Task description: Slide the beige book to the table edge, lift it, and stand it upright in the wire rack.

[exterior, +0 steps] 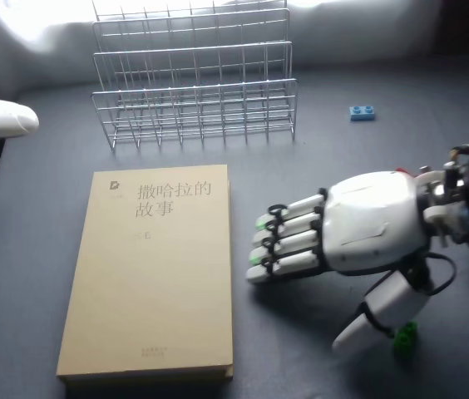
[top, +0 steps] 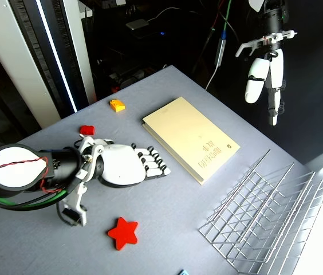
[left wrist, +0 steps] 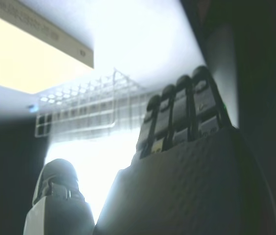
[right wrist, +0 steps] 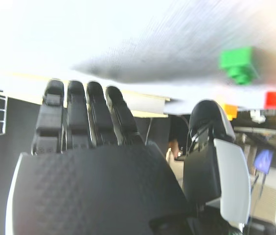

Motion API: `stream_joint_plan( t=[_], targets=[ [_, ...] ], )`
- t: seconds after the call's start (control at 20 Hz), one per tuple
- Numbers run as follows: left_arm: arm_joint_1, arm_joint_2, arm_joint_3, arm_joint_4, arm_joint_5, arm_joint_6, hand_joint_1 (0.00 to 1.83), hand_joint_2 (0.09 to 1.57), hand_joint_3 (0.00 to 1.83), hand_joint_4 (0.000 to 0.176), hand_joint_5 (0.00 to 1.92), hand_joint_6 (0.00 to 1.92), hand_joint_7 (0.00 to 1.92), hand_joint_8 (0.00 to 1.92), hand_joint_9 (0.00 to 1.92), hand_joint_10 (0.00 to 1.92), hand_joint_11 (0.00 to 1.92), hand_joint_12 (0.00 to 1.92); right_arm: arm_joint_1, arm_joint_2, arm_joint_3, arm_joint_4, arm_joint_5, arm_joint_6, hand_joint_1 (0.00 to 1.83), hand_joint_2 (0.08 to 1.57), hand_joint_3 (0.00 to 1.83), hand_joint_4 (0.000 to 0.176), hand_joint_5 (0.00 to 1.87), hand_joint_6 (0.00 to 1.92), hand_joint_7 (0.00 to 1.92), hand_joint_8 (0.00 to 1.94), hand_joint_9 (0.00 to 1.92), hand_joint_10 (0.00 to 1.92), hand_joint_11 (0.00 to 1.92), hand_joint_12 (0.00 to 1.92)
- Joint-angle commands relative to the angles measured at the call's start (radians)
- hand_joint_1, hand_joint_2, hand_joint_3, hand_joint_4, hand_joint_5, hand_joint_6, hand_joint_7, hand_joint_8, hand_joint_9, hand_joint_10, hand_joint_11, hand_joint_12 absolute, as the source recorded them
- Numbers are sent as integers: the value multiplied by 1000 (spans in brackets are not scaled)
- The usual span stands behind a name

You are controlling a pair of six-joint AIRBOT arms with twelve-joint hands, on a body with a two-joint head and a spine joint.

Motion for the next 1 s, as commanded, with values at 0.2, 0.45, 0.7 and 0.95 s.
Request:
stream_joint_plan(
  t=[0.2,0.45,0.7,0.95],
  targets=[
    [-2,-14,62,19,-80,-106,0,1042,10,0,0,0,0,0,0,0,0,0,17,-26,11,39,25,33,0,1120,1,0,0,0,0,0,0,0,0,0],
    [-10,-24,82,19,-225,-141,0,1035,5,0,0,0,0,0,0,0,0,0,22,-55,32,9,21,65,0,1120,1,0,0,0,0,0,0,0,0,0],
    [-18,-49,116,-10,-277,-142,0,1039,4,0,0,0,0,0,0,0,0,0,29,-99,93,7,23,65,0,1148,12,0,0,0,0,0,0,0,0,0],
    [-13,-60,135,-72,-253,-183,0,1032,0,0,0,0,0,0,0,0,0,0,30,-119,104,0,23,64,0,1144,7,0,0,0,0,0,0,0,0,0]
  ],
)
